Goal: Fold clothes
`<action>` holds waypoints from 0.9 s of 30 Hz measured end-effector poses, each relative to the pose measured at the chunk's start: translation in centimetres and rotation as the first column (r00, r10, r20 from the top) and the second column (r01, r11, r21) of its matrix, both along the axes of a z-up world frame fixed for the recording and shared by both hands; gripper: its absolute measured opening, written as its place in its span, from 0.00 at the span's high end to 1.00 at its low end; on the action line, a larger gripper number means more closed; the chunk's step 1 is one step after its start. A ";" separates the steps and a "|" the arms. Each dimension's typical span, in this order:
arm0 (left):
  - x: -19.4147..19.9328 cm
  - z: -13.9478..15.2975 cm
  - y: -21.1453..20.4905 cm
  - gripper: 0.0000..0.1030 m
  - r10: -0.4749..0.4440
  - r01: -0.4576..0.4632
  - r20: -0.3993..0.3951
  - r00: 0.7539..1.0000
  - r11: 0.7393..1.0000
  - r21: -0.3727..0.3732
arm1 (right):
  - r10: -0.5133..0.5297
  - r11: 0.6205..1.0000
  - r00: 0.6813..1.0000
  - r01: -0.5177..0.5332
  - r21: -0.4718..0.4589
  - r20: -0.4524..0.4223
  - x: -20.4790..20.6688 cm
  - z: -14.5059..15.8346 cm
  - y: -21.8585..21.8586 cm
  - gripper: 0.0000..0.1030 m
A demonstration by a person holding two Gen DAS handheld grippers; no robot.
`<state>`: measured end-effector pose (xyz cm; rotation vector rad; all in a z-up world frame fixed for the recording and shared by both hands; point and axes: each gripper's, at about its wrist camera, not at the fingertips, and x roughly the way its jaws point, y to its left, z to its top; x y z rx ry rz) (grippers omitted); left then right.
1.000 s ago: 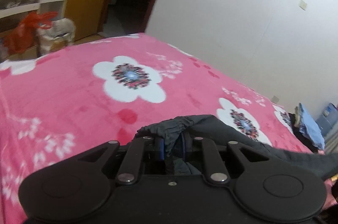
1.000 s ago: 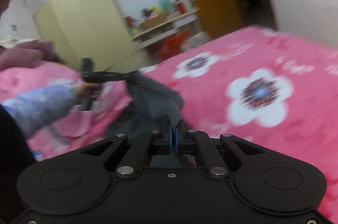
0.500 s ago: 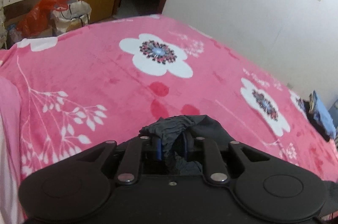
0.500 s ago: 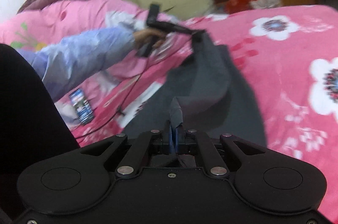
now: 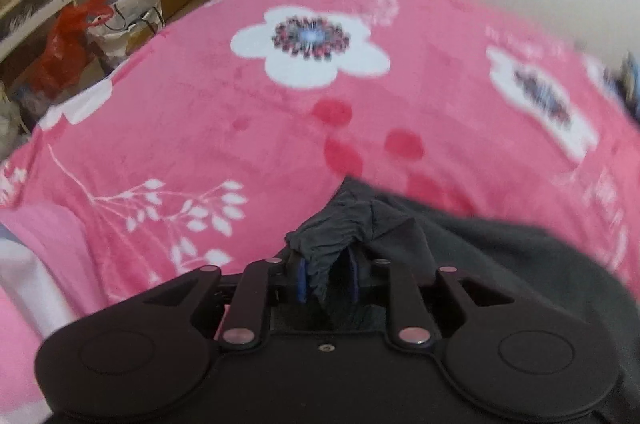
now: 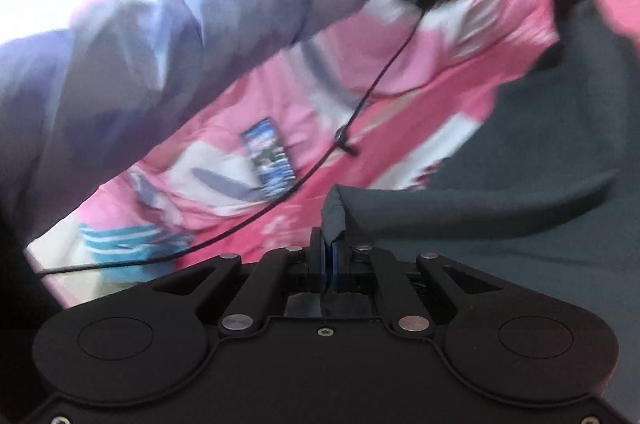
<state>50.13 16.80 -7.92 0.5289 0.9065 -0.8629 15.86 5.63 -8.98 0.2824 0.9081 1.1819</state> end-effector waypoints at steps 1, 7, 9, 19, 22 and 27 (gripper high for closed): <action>0.0 -0.3 -0.4 0.64 -0.003 0.001 0.031 1.000 0.998 0.066 | 0.020 1.000 1.000 -0.019 0.011 -0.012 0.2 -0.6 1.0 0.97; 0.0 -1.6 -2.2 0.43 0.003 -0.044 0.146 0.989 0.960 0.276 | 0.077 0.997 0.989 -0.077 0.009 -0.126 1.1 -4.1 6.1 0.92; -0.2 -1.6 -2.6 0.43 0.008 -0.070 0.177 0.984 0.937 0.343 | 0.069 0.997 0.984 -0.075 -0.032 -0.163 1.4 -5.1 7.2 0.81; -5.8 1.5 1.0 0.41 0.405 -0.417 -0.123 0.906 0.903 -0.104 | 0.161 0.975 0.974 -0.183 -0.129 -0.161 -2.6 -6.0 10.3 0.42; -7.9 -1.3 0.8 0.40 0.463 -0.479 -0.167 0.871 0.875 -0.072 | 0.188 0.970 0.971 -0.207 -0.126 -0.144 -3.5 -5.6 10.6 0.39; -9.5 -4.8 2.7 0.98 0.552 -0.549 -0.122 0.825 0.834 0.057 | 0.152 0.976 0.981 -0.168 -0.140 -0.119 -3.3 -4.4 9.0 0.39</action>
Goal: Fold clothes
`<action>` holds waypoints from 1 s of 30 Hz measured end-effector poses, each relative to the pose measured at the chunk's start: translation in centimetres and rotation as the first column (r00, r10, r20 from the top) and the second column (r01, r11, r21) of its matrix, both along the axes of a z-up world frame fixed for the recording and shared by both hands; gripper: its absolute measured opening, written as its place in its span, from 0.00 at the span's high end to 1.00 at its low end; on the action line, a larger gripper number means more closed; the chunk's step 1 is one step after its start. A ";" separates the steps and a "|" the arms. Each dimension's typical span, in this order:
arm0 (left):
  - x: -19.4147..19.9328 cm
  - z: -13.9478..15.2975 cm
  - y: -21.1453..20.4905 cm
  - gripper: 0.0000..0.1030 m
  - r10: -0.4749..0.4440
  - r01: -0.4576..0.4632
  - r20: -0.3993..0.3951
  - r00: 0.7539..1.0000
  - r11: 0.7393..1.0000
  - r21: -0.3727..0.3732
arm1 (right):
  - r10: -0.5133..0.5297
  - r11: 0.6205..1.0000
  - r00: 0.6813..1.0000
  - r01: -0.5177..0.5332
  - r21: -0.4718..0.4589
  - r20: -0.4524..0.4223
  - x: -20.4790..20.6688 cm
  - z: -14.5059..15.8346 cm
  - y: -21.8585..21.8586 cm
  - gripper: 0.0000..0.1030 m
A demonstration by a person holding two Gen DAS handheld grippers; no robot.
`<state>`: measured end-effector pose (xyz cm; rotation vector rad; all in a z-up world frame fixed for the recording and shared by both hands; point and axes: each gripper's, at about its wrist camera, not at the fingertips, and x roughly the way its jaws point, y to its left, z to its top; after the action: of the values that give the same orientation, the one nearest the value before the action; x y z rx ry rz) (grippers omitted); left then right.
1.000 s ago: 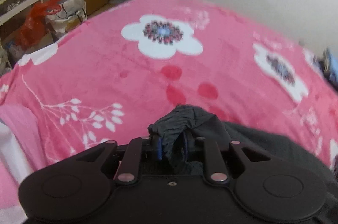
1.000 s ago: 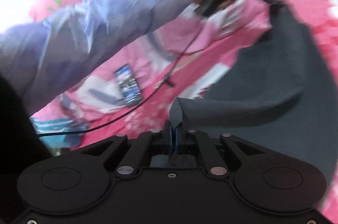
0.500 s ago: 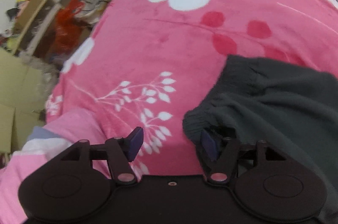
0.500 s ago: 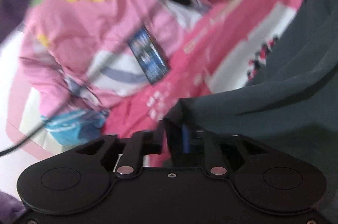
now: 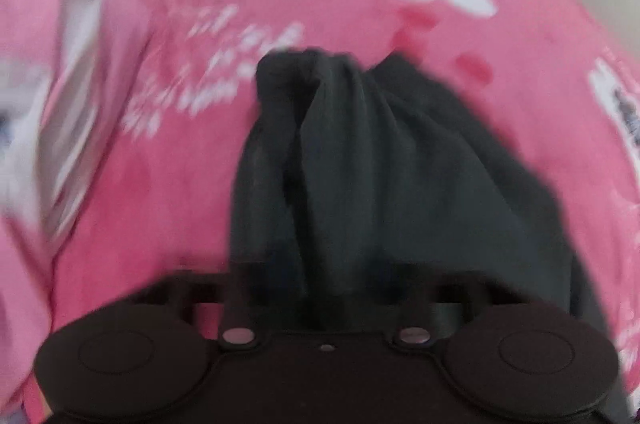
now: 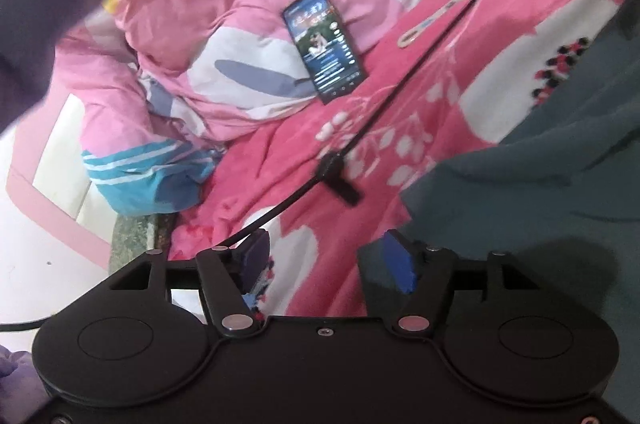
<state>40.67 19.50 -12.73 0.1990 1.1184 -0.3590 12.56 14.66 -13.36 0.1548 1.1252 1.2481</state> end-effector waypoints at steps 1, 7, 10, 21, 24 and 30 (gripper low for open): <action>-0.2 -0.1 1.1 0.98 0.029 -0.029 -0.002 1.000 1.000 -0.007 | -0.034 0.999 0.999 0.034 0.017 -0.004 0.5 0.2 -0.7 0.39; -1.9 0.9 3.8 0.54 0.071 -0.073 0.097 0.993 0.997 0.022 | -0.228 0.960 0.961 0.248 0.127 -0.153 4.4 0.9 -5.5 0.35; -3.1 2.6 4.1 0.54 0.046 -0.053 0.138 0.989 0.997 0.050 | -0.296 0.935 0.936 0.325 0.145 -0.191 4.9 1.0 -8.0 0.35; 5.8 2.7 4.3 0.46 0.203 -0.162 0.120 0.972 0.946 -0.282 | -0.395 0.870 0.907 0.420 0.258 -0.142 8.0 3.2 -16.0 0.31; 8.3 0.4 2.9 0.56 0.155 -0.132 0.060 0.986 0.952 -0.275 | -0.444 0.874 0.895 0.443 0.199 -0.042 12.0 3.1 -18.6 0.31; 7.8 1.4 0.5 0.89 0.015 0.051 0.215 0.977 0.952 -0.300 | -0.500 0.856 0.866 0.494 0.153 0.000 18.9 2.2 -21.5 0.31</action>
<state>48.46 20.04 -11.30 -0.0256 0.8354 -0.5092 31.45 -6.87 -11.15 0.5016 0.8792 0.8592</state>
